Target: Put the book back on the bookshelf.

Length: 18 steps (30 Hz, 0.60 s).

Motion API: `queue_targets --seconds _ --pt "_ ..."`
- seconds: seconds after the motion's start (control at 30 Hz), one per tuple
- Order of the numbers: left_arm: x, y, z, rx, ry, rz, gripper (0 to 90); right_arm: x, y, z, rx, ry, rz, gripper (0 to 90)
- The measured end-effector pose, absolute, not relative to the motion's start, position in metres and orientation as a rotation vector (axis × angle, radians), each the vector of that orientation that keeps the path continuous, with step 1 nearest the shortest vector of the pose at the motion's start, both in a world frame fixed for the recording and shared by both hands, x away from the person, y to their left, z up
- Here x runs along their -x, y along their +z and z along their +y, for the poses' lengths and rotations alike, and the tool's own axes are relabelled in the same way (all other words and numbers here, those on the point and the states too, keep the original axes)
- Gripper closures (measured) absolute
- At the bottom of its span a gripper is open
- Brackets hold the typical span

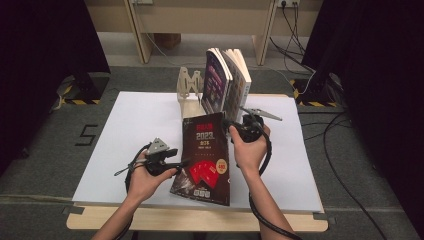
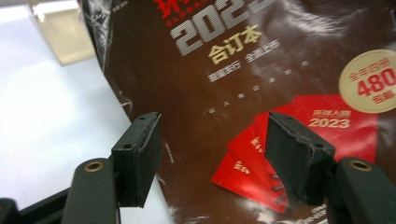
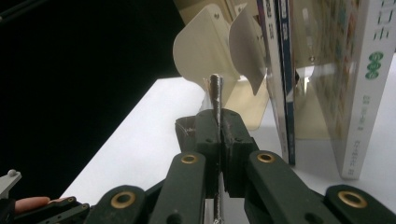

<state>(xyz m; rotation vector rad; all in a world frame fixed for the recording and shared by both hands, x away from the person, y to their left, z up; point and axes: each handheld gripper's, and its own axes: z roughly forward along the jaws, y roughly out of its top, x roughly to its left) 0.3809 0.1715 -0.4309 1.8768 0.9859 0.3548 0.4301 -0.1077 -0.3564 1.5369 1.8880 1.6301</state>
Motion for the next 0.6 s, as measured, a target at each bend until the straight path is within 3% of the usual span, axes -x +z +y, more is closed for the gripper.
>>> queue_targets --seconds 0.6 --pt "-0.399 -0.389 0.141 -1.846 0.361 0.916 34.7 -0.436 -0.338 -0.093 -1.460 1.664 1.772 87.7"
